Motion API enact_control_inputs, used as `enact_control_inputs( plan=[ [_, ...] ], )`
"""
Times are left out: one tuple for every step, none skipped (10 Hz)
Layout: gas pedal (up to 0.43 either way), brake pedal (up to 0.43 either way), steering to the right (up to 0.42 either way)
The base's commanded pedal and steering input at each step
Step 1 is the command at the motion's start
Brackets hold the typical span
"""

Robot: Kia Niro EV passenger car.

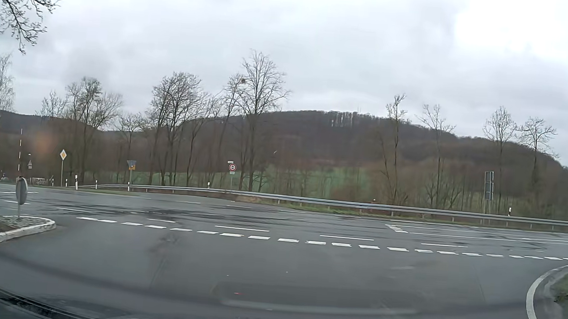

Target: Follow the waypoints while adhering to traffic rules and regulations

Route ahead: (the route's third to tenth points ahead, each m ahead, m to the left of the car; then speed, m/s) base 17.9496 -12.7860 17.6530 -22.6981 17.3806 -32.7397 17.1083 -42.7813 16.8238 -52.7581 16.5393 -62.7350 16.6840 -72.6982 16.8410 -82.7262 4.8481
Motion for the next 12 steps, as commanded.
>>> enact_control_inputs(
  plan=[
    [0.000, 0.134, 0.175],
    [0.000, 0.159, 0.190],
    [0.000, 0.183, 0.219],
    [0.000, 0.207, 0.258],
    [0.000, 0.226, 0.285],
    [0.000, 0.244, 0.315],
    [0.000, 0.244, 0.333],
    [0.000, 0.256, 0.345],
    [0.000, 0.268, 0.350],
    [0.000, 0.274, 0.352],
    [0.000, 0.280, 0.354],
    [0.000, 0.280, 0.356]
  ],
)
